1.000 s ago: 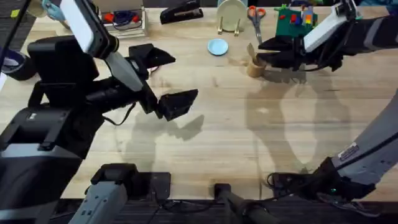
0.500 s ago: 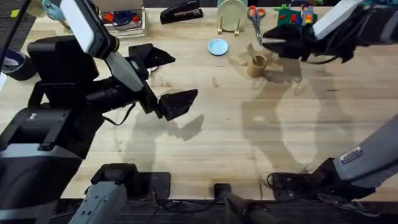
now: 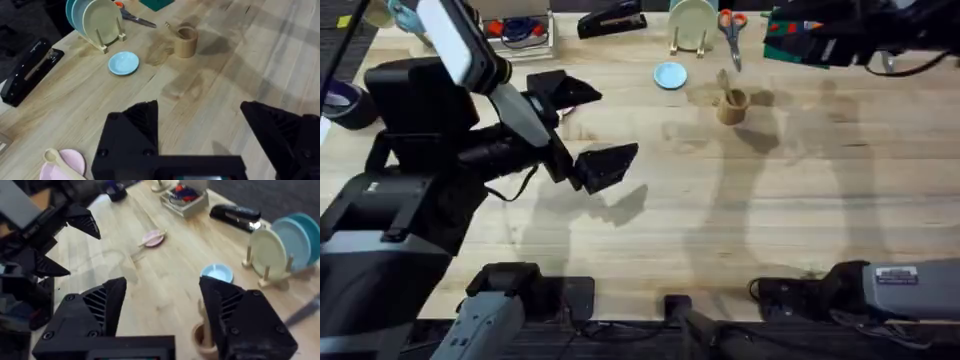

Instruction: Pick up a utensil and set it on the pink plate, then put the other utensil in the container.

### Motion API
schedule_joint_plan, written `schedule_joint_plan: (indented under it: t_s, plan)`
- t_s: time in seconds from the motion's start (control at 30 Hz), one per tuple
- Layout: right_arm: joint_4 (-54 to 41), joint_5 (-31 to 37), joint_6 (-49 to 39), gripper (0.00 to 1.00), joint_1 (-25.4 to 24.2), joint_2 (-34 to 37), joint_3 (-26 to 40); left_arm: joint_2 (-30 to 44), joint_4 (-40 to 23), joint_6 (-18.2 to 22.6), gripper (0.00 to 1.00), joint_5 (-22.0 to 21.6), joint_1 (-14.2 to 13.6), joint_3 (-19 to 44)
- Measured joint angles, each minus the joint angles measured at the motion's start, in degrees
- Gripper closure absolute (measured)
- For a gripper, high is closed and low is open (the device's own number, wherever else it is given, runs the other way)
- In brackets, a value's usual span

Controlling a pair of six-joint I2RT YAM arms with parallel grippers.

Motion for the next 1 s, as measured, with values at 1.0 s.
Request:
schedule_joint_plan:
  t_s: [1.0]
  plan:
    - [-31.3, 51.0, 24.5, 0.007, 1.0, -14.3, 0.1, 0.0, -2.0, 0.0, 0.007, 0.0, 0.0, 0.0]
